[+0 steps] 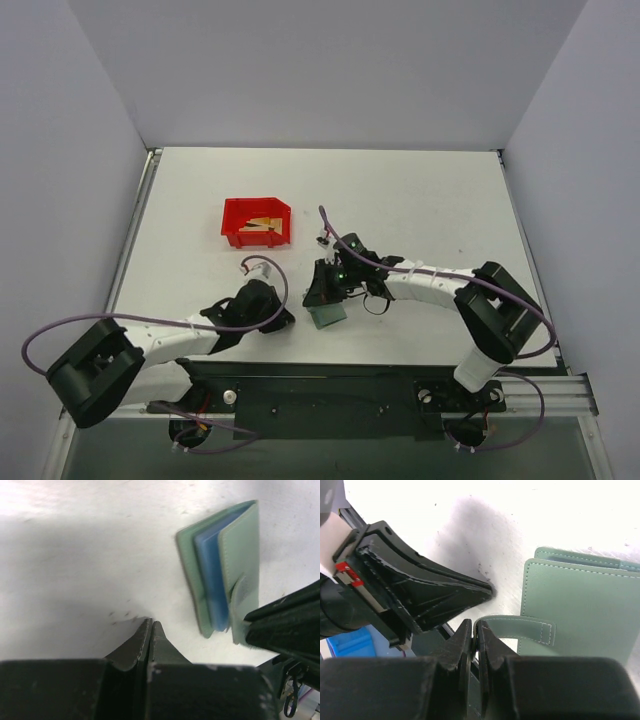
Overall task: Put the credit cards into the card holder
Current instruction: Close the card holder at the center of the board.
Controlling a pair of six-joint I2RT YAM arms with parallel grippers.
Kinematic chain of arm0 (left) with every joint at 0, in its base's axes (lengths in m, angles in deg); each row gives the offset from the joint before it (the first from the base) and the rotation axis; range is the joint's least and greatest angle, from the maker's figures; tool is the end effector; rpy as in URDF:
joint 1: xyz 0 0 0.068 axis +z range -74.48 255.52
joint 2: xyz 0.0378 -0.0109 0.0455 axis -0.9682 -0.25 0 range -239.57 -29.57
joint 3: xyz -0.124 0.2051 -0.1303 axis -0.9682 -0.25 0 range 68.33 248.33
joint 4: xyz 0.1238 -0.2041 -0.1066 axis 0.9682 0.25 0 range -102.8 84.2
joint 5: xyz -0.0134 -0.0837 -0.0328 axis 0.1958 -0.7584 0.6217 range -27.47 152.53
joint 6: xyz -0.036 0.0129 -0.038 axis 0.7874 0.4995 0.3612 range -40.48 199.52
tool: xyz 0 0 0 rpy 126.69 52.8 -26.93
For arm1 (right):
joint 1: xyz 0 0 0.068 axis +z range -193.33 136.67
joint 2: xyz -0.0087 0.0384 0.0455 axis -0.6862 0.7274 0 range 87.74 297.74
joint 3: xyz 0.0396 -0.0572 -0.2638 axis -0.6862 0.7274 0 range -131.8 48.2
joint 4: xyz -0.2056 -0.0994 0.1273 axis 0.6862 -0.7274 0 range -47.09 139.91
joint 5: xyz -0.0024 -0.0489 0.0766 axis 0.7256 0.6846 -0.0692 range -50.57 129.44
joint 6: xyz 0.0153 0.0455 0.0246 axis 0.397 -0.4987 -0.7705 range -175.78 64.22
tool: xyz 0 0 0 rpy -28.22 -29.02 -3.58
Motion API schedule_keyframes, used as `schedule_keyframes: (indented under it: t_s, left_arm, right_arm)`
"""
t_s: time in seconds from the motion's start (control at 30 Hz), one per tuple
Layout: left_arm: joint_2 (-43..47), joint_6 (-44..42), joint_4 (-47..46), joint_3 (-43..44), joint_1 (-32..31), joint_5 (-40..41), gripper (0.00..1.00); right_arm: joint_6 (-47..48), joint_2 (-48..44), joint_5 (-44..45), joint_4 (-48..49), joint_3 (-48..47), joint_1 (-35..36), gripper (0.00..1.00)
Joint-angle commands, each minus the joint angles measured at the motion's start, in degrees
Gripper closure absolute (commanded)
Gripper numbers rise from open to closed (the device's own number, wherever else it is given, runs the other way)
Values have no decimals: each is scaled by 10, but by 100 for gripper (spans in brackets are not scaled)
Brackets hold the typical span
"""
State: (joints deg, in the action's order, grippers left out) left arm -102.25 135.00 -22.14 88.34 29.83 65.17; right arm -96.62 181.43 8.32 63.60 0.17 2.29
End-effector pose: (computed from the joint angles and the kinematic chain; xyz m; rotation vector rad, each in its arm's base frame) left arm 0.1530 -0.1544 0.1319 -0.2358 2.4654 -0.7895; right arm 0.2245 0.2557 0.1883 -0.4665 2.3634 1.3873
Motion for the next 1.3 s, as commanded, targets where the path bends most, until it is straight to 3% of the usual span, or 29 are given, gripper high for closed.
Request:
schedule_keyframes:
  t_s: [0.0,0.3,0.43,0.53,0.7,0.77,1.0,1.1,1.27]
  left_arm:
    - [82,49,92,-32,2,65,100]
    - [191,31,209,4,7,122,100]
    - [195,31,223,15,7,129,100]
    - [199,23,230,25,8,136,100]
    - [198,2,242,58,17,148,100]
    - [192,-9,248,74,21,152,100]
    - [169,-70,215,125,27,137,100]
    - [149,-102,171,143,26,100,100]
    - [65,-135,106,204,22,24,100]
  right_arm:
    - [-6,21,-34,43,-1,4,100]
    - [-1,97,-57,69,-7,17,97]
    - [5,97,-62,64,-11,20,78]
    - [30,70,-61,30,-27,21,77]
    - [59,23,-56,-15,-49,19,58]
    - [70,-1,-51,-24,-47,15,56]
    - [98,-83,-3,-38,-14,-57,55]
    - [88,-85,41,-59,6,-105,61]
    - [96,-61,59,-81,15,-119,69]
